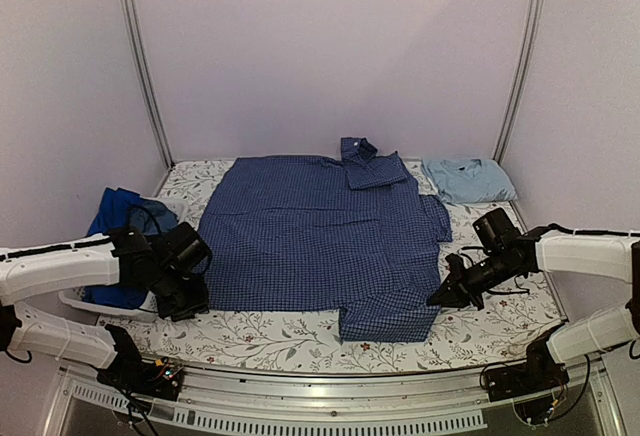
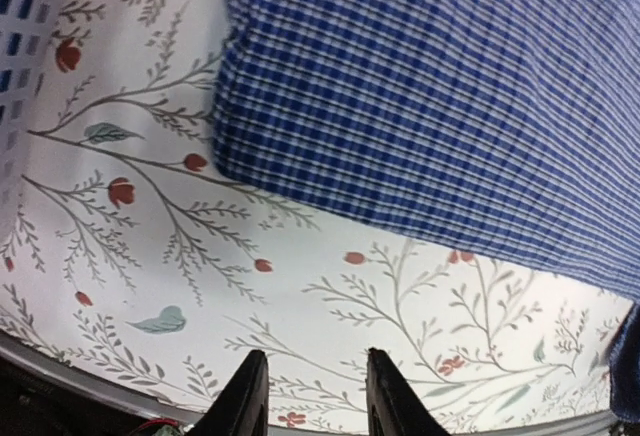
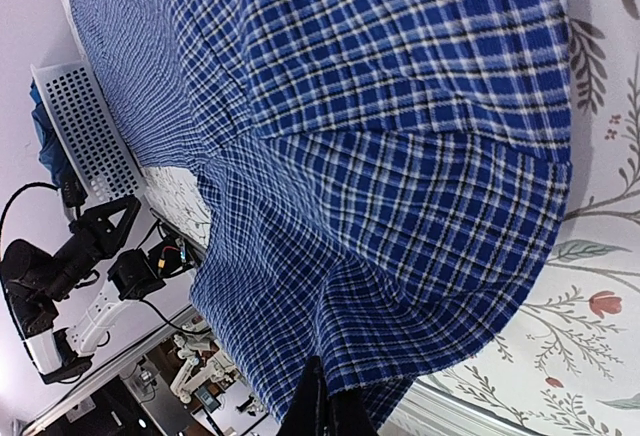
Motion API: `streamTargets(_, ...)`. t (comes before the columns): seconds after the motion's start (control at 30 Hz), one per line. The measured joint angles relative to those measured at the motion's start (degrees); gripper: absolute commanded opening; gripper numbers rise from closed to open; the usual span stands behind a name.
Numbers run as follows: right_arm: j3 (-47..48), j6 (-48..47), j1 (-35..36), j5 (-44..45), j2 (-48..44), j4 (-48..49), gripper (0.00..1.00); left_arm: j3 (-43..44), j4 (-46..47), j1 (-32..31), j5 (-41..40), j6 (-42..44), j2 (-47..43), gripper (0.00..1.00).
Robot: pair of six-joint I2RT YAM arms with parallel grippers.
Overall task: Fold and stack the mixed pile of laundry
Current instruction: Pick up the flattened shirt from the center of the board.
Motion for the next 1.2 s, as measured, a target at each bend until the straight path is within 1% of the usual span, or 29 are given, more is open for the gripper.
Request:
streamTargets(0.17,1.9,-2.1,0.0,0.0,1.4,-0.6,0.0,-0.9,-0.4,5.6,-1.4,-2.7,4.2,0.35)
streamTargets(0.4,2.2,-4.0,-0.3,0.0,2.1,-1.6,0.0,-1.2,6.9,11.9,0.8,0.0,6.4,0.35)
streamTargets(0.53,2.3,-4.6,-0.9,0.0,2.3,-1.9,0.0,-1.2,9.7,13.5,0.2,0.9,11.5,0.35)
streamTargets(0.7,2.3,-5.6,-1.8,-0.1,2.3,-2.6,0.0,0.9,9.9,13.5,-3.5,0.5,16.4,0.36)
streamTargets(0.8,2.4,-6.0,-2.2,-0.1,2.3,-3.0,0.0,1.4,9.6,13.4,-5.0,0.0,17.4,0.35)
streamTargets(0.87,2.6,-6.3,-2.4,-0.1,2.3,-3.2,0.0,1.4,9.6,13.3,-5.5,-0.3,17.6,0.39)
streamTargets(0.93,3.1,-6.7,-2.6,-0.1,2.4,-3.6,0.0,1.5,9.5,12.9,-5.9,-0.5,17.7,0.45)
streamTargets(0.97,3.4,-7.0,-2.6,-0.1,2.4,-3.7,0.0,1.6,9.4,12.5,-6.1,-0.6,17.8,0.46)
streamTargets(1.1,4.6,-7.8,-3.0,-0.1,2.8,-3.9,0.0,3.5,7.4,8.7,-7.7,-0.7,19.3,0.47)
streamTargets(1.2,4.9,-8.4,-3.1,-0.2,3.5,-4.1,0.0,7.1,6.2,5.6,-9.7,-0.1,21.3,0.49)
